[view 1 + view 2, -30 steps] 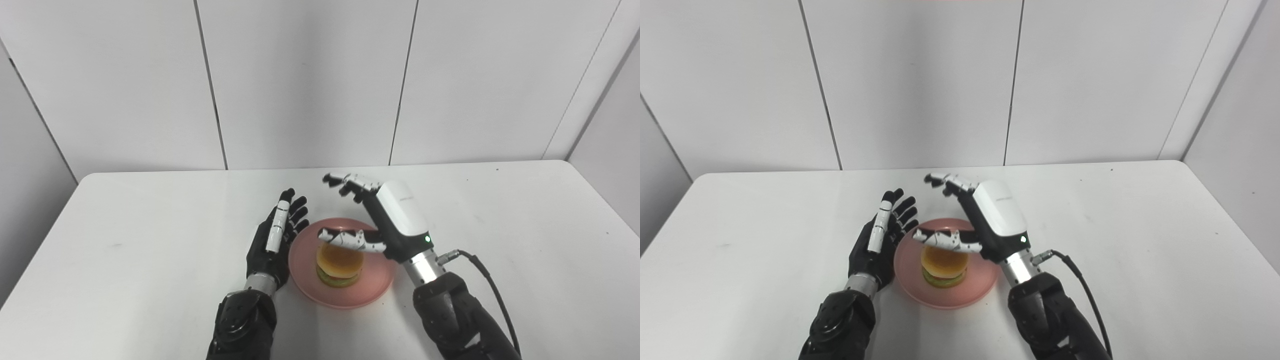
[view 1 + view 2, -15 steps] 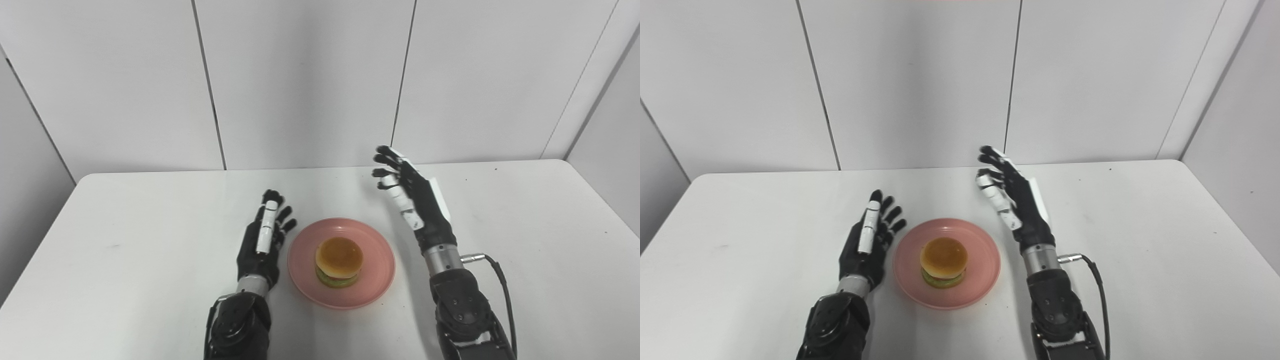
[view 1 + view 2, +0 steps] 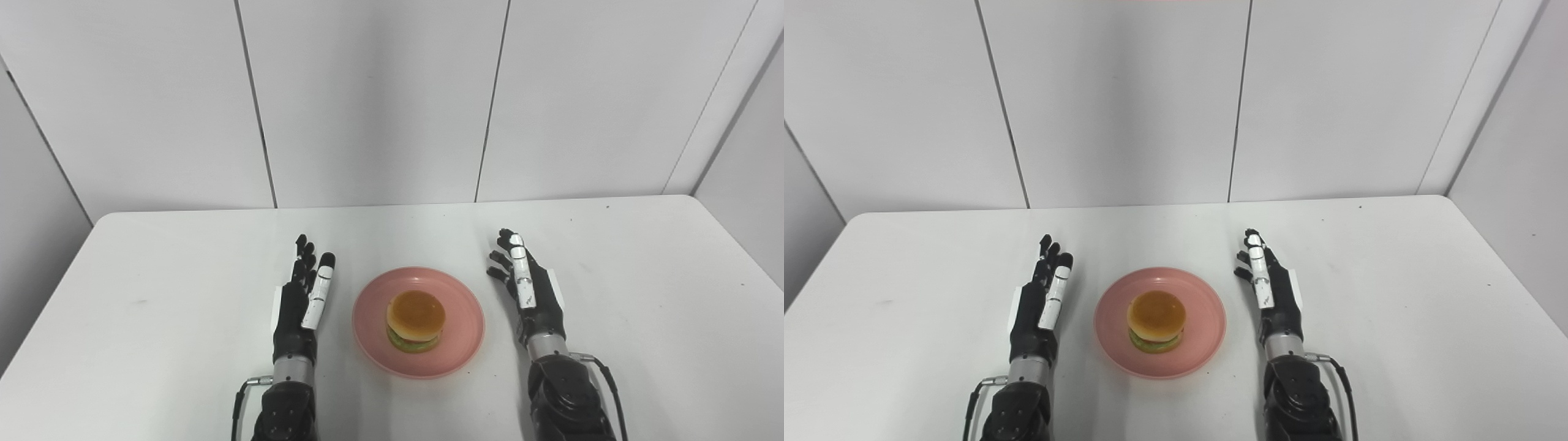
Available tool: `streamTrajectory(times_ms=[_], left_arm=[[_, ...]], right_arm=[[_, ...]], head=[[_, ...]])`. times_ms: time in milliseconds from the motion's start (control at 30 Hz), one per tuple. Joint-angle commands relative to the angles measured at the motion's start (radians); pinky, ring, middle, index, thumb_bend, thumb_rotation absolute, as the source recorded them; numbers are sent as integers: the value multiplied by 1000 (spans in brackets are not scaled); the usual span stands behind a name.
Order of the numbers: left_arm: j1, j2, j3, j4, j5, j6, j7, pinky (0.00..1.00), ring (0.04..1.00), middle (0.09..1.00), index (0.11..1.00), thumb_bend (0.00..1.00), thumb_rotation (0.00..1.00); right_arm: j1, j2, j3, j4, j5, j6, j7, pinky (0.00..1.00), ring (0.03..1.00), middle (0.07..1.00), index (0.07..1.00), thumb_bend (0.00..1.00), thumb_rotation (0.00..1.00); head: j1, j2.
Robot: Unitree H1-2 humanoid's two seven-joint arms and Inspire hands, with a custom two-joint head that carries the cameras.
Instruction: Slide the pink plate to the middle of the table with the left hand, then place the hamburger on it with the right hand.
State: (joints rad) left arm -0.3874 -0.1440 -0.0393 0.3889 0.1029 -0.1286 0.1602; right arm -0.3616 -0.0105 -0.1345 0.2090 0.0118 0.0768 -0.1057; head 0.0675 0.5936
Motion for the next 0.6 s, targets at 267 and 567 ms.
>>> streamTrajectory(times_ms=[267,567], left_arm=[[-17,36,6,27,-9,13,-18,1000,1000,1000,1000,695,814],[-22,43,1,7,-9,54,-26,1000,1000,1000,1000,670,846]], right_arm=[[13,-6,22,8,-49,-48,-35,814,871,904,880,771,1000],[24,0,31,11,-51,-70,-39,828,874,900,867,779,1000]], head=[[-1,4],[-5,5]])
